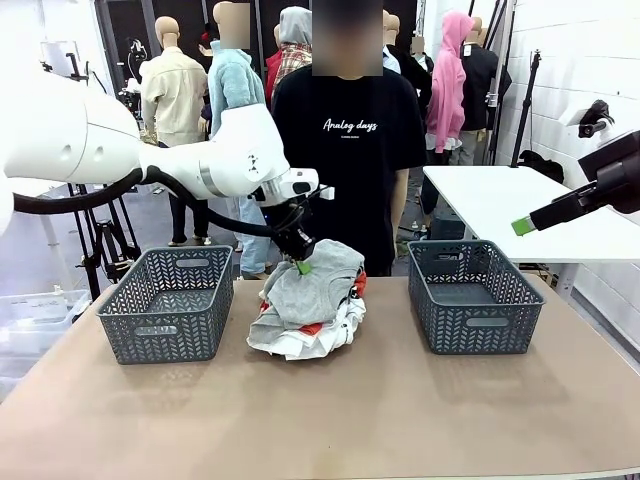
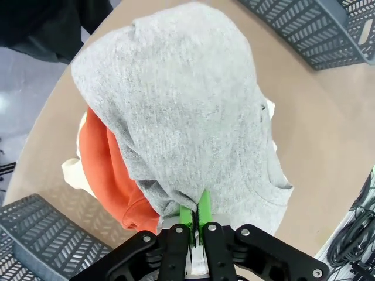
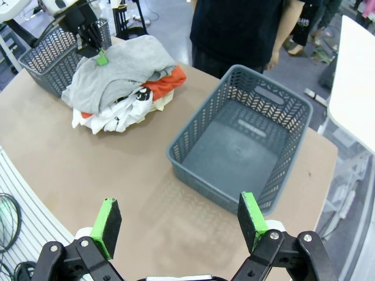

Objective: Sort the tops and bottoms.
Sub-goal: Lift clothes from the center of the table with your left hand.

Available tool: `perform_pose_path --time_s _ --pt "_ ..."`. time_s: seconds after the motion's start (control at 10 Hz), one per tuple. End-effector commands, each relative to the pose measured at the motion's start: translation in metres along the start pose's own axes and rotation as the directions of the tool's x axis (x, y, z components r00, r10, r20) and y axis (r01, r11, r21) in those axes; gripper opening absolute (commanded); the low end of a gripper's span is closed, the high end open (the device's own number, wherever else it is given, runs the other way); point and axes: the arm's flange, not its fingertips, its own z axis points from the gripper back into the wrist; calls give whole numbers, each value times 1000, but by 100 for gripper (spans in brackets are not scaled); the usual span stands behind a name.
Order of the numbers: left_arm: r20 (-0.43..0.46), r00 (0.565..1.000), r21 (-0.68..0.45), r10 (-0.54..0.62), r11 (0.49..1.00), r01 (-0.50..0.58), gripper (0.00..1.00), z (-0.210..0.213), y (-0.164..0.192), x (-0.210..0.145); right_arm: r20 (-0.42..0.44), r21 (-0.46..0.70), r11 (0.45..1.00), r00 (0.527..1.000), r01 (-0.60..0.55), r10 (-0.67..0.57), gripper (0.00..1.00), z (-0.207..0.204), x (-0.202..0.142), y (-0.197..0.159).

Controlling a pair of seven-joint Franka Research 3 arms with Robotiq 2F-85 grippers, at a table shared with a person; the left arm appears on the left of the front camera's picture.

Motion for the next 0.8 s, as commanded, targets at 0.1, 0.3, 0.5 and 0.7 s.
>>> perform_pose_path --time_s 0.1,0.3,0.5,0.7 --pt "-17 999 148 -37 988 39 0 46 -21 52 -1 14 1000 1000 0 0 100 -1 -1 -1" --pt "-16 999 186 -34 982 36 0 74 -34 80 -1 14 1000 1000 0 0 100 -1 -1 -1" --pt "-18 999 222 -37 974 40 0 100 -46 96 -1 14 1000 1000 0 0 100 -1 -1 -1" --pt "13 999 243 -46 969 41 0 128 -57 101 -1 14 1000 1000 0 0 100 -1 -1 -1"
